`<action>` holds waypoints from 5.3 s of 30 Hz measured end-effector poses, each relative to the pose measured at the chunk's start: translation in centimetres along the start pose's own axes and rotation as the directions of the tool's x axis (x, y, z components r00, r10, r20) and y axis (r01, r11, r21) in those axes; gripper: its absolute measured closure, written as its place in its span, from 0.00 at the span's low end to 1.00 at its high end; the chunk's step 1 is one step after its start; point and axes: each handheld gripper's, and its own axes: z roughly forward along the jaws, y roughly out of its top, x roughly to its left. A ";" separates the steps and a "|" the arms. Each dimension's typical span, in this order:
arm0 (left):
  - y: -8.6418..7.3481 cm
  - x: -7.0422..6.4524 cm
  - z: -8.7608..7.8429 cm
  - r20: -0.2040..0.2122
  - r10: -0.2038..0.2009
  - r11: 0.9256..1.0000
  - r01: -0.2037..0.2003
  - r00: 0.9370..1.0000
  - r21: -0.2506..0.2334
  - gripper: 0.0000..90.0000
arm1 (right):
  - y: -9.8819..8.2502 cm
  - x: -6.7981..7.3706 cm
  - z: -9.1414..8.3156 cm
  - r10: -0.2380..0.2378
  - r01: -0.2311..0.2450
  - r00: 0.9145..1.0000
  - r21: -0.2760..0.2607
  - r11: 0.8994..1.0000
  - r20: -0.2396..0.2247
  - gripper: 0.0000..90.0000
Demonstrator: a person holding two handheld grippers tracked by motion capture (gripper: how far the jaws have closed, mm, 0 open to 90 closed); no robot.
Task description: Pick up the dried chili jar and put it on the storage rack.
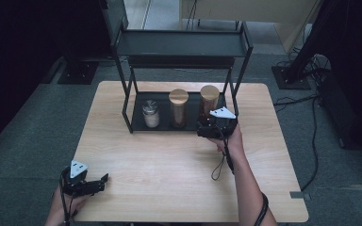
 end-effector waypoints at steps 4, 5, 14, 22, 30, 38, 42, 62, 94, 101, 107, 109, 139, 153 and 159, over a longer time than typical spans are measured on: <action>0.0 0.0 0.0 0.000 0.002 1.000 -0.002 1.000 0.001 0.04 | -0.5 0.1 -0.4 0.000 0.000 1.000 -0.009 1.000 -0.011 0.00; 0.0 0.0 0.0 0.000 0.003 1.000 -0.003 1.000 0.001 0.04 | -0.7 0.1 -0.5 -0.001 0.001 1.000 -0.008 1.000 -0.015 0.00; 0.0 0.0 0.0 -0.001 0.003 1.000 -0.003 1.000 0.001 0.04 | -2.7 0.2 -0.7 -0.005 0.005 0.999 0.014 1.000 -0.033 0.00; 0.0 -0.1 0.0 -0.002 0.003 1.000 -0.003 1.000 0.000 0.04 | -4.8 -0.3 -0.7 0.010 -0.009 1.000 0.035 0.999 -0.028 0.00; 0.0 -0.1 0.0 -0.003 0.005 1.000 -0.005 1.000 0.000 0.04 | -6.7 -0.6 -0.8 0.019 -0.017 0.999 0.057 0.998 -0.026 0.00; 0.0 0.0 0.0 -0.003 0.007 1.000 -0.007 1.000 0.001 0.04 | -7.5 -0.8 -1.6 0.022 -0.021 0.999 0.042 0.999 -0.029 0.00; 0.0 -0.1 0.0 -0.004 0.005 1.000 -0.005 1.000 0.001 0.04 | -7.9 -1.0 -2.0 0.018 -0.017 1.000 0.044 0.999 -0.025 0.00; 0.0 -0.1 0.0 -0.005 0.005 1.000 -0.005 1.000 0.001 0.04 | -9.0 -1.6 -3.7 -0.002 0.003 1.000 0.052 0.999 -0.017 0.00; 0.0 -0.1 0.0 -0.005 0.006 1.000 -0.006 1.000 0.001 0.04 | -11.5 -2.9 -7.4 0.015 -0.015 1.000 0.038 0.999 -0.001 0.00; 0.0 -0.1 0.0 -0.005 0.005 1.000 -0.005 1.000 0.001 0.04 | -12.3 -3.5 -8.6 0.020 -0.020 1.000 0.035 0.999 0.011 0.00; 0.0 -0.1 0.0 -0.007 0.004 1.000 -0.004 1.000 0.001 0.04 | -13.1 -4.1 -9.7 0.024 -0.025 0.999 0.034 0.999 0.024 0.00; 0.0 -0.1 0.0 -0.006 0.004 1.000 -0.004 1.000 0.001 0.04 | -13.4 -4.4 -10.2 0.032 -0.033 0.999 0.030 0.999 0.029 0.00; 0.0 -0.1 0.0 -0.010 0.000 1.000 0.000 1.000 0.001 0.04 | -17.7 -9.3 -16.3 0.092 -0.096 0.986 0.024 0.995 0.136 0.00; 0.0 0.0 0.0 -0.011 0.000 1.000 0.000 1.000 0.002 0.04 | -19.1 -11.2 -18.2 0.127 -0.131 0.975 0.011 0.991 0.182 0.00; 0.0 -0.1 0.0 -0.014 -0.003 1.000 0.003 1.000 0.001 0.04 | -19.8 -11.5 -18.7 0.106 -0.104 0.969 -0.020 0.994 0.224 0.00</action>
